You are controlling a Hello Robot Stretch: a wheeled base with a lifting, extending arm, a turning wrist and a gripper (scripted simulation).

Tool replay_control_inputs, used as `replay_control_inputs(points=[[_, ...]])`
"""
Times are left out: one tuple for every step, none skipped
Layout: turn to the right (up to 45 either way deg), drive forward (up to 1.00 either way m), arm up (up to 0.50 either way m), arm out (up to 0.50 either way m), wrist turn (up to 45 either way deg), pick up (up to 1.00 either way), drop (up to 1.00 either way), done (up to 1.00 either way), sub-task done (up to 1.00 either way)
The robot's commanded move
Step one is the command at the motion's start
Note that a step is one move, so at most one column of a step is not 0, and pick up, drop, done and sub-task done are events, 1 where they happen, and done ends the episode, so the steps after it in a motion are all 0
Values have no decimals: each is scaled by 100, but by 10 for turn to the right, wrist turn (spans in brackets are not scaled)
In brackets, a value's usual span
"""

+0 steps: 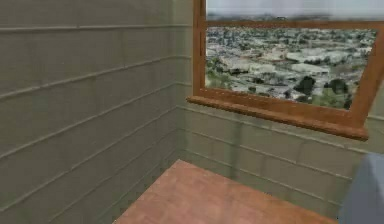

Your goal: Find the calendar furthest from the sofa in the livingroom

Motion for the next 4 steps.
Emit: replay_control_inputs(points=[[450, 0, 0, 0, 0, 0, 0, 0, 0], [450, 0, 0, 0, 0, 0, 0, 0, 0], [450, 0, 0, 0, 0, 0, 0, 0, 0], [330, 0, 0, 0, 0, 0, 0, 0, 0]])
